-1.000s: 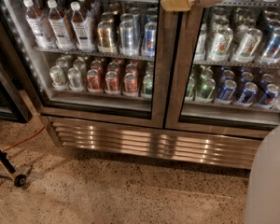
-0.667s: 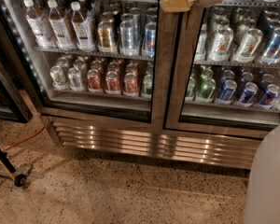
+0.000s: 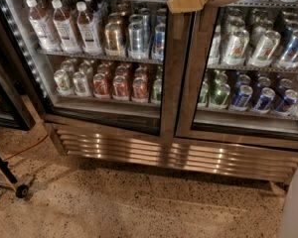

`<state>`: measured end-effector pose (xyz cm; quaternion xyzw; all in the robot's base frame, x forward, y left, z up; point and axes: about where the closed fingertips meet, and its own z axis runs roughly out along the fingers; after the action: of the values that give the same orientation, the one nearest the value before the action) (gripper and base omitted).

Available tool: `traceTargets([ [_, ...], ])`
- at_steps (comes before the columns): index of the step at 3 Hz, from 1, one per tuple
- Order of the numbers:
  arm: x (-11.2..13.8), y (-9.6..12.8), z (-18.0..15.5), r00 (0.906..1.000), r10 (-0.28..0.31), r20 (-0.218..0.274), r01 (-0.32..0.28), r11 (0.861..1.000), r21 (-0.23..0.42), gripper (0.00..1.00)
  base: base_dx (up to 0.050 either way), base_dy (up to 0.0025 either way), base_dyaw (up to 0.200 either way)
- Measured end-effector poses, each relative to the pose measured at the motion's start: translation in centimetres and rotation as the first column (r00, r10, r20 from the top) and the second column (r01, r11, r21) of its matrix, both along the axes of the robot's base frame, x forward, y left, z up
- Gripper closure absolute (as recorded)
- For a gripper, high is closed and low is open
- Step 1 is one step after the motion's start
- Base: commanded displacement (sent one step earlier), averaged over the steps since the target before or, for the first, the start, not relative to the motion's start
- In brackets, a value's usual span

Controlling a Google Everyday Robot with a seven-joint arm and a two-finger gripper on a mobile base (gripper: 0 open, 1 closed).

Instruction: Open left fridge door

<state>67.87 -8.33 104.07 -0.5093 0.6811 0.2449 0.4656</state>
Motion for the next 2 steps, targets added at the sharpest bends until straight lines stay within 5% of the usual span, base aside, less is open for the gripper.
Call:
traceTargets([
  [1,0.00,0.00,0.00,1.0000,0.000,0.000,0.000,1.000,0.000,1.00,-0.038,0.00247,-0.130],
  [2,0.00,0.00,0.00,1.0000,0.000,0.000,0.000,1.000,0.000,1.00,0.000,0.00000,0.000],
])
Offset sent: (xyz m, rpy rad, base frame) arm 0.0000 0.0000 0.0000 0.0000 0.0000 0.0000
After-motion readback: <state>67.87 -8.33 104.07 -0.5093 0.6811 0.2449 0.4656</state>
